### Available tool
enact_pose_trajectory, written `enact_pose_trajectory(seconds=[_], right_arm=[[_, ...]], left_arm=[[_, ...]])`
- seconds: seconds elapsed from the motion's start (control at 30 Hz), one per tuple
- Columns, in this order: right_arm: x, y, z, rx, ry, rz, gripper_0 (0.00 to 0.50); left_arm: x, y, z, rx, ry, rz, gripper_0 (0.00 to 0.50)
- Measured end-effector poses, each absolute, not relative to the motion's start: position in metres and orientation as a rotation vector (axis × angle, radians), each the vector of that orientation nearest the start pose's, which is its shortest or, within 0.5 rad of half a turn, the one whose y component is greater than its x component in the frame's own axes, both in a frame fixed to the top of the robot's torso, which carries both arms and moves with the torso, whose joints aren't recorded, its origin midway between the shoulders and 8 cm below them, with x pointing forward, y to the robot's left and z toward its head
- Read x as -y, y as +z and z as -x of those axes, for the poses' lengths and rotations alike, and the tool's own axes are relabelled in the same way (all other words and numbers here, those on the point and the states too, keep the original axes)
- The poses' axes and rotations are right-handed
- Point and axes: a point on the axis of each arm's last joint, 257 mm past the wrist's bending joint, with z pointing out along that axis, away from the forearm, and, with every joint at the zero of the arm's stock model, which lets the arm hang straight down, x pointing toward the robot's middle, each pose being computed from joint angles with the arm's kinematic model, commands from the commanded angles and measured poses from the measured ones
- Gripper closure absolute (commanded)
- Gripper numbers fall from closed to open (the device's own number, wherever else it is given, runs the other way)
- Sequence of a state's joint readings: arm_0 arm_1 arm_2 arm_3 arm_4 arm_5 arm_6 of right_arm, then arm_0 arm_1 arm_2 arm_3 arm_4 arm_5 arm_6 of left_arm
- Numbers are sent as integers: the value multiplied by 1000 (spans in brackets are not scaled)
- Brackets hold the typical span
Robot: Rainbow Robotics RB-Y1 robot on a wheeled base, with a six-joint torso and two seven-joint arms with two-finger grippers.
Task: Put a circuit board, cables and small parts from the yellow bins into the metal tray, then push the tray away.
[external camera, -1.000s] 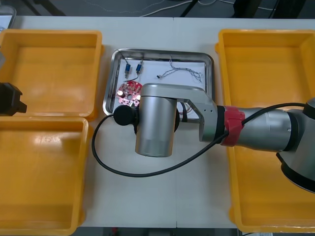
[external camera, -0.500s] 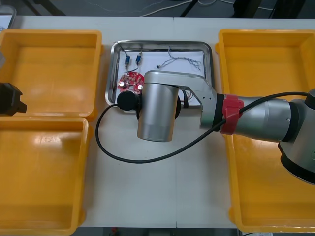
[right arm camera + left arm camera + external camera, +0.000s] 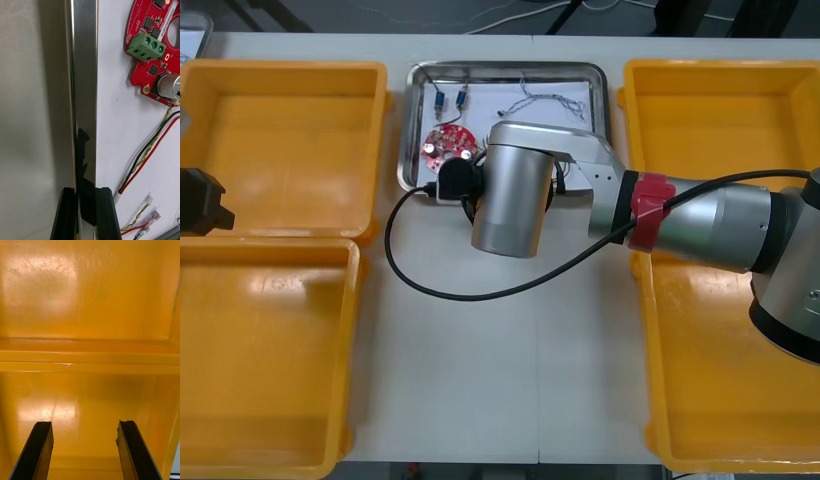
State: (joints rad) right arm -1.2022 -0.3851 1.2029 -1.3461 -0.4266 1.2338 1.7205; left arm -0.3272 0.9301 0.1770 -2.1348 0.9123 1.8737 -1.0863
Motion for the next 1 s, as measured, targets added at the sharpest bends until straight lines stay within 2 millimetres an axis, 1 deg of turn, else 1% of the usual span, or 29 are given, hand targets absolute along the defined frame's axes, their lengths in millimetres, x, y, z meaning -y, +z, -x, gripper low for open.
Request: enact_pose_trajectory(seconds=[0.13,0.27,0.73,1.0], right_arm=[[6,-207,-589,-1722,-752,1675,500],[8,-202,-599,-1684,-773,1694,500],[6,-190,-624,-1640,-748,1647,500],[6,-185,-633,-1624,-739,1628,500]], left_arm=[[-362,-122,-407,-2631,48,73,0],[-362,-122,-407,-2631,48,73,0],[-362,-122,-407,-2631,48,73,0],[-362,-122,-407,-2631,48,73,0]])
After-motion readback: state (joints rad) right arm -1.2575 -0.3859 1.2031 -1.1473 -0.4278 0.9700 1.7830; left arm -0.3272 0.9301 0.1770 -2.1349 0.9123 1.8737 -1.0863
